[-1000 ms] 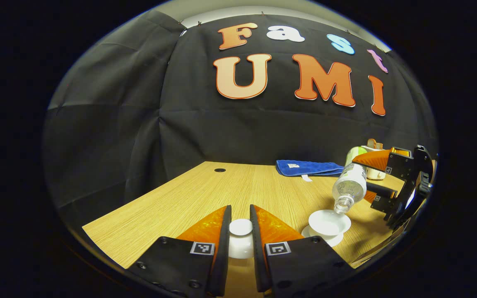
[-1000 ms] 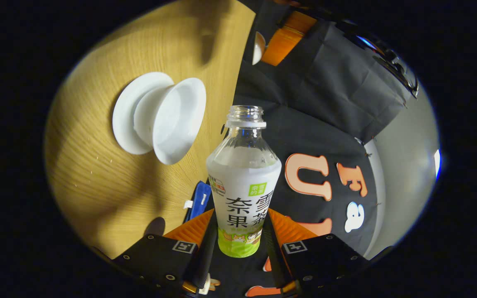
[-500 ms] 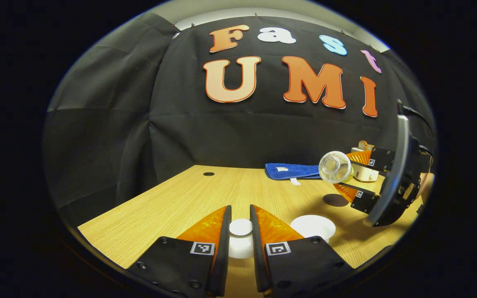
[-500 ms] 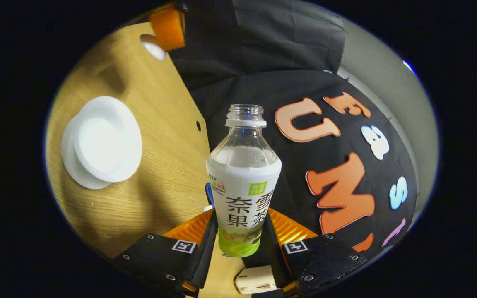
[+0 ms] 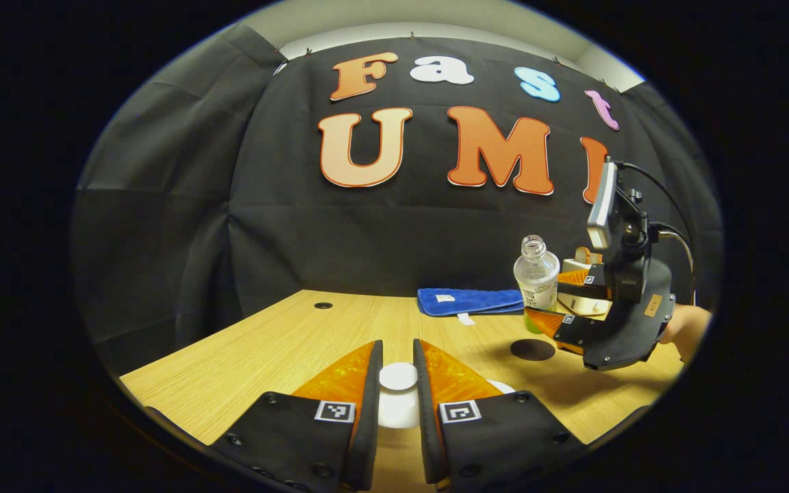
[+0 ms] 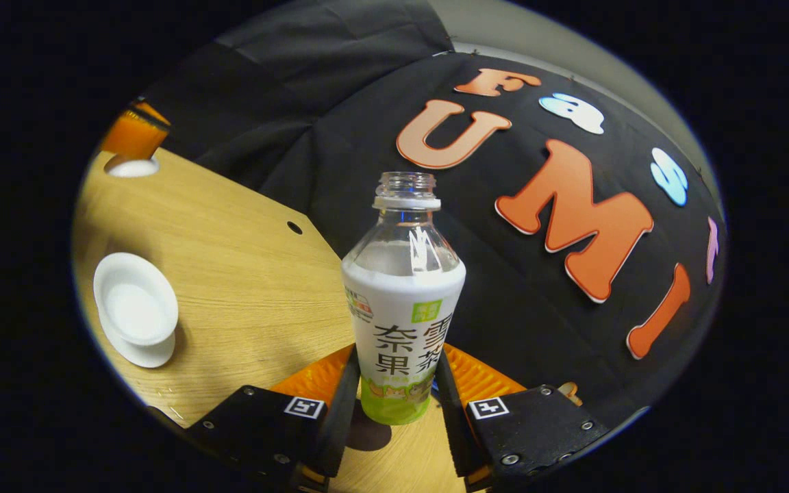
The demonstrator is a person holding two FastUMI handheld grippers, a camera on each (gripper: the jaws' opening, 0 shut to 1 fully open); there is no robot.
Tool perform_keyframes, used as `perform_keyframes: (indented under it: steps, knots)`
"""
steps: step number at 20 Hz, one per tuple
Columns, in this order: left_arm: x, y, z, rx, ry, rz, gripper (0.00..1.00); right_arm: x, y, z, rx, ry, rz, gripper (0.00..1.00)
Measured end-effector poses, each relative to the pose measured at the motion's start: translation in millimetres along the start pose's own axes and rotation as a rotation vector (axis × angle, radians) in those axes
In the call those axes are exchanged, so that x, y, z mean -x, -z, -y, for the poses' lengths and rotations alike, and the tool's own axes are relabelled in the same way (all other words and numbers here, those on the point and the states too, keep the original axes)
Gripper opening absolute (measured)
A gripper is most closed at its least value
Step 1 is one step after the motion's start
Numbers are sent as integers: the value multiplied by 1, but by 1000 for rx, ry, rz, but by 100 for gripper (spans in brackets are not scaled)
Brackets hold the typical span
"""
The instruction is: Open the teacup lid with one hand, grasp the water bottle and pour water into the teacup with the other hand; after pouring, place the water bottle on the coaster and then close the teacup lid.
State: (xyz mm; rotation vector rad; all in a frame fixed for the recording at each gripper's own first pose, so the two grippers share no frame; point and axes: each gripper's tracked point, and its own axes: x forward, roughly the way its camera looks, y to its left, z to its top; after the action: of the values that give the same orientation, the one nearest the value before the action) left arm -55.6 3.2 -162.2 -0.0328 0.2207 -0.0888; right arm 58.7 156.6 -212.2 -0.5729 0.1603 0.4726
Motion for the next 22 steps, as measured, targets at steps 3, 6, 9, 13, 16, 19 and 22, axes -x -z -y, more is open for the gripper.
perform_keyframes:
  steps: [3,6,9,13,16,19,22]
  knots:
    - [0,-5,8,6,13,12,31,0,3,-5,-174,-21,-36,62]
    - [-4,-4,17,6,24,12,30,-2,8,-16,-343,-36,-76,62]
    - [-3,-2,21,9,28,1,31,-1,9,-29,-487,-75,-110,60]
    - [-6,4,24,5,28,-16,30,0,19,-23,-485,-49,-139,62]
    - [-10,8,28,7,35,-28,31,1,33,-25,-498,-47,-184,60]
    - [-13,11,33,6,46,-38,31,8,35,-26,-532,-52,-210,63]
    - [-18,16,39,9,59,-51,31,2,40,-31,-571,-49,-220,63]
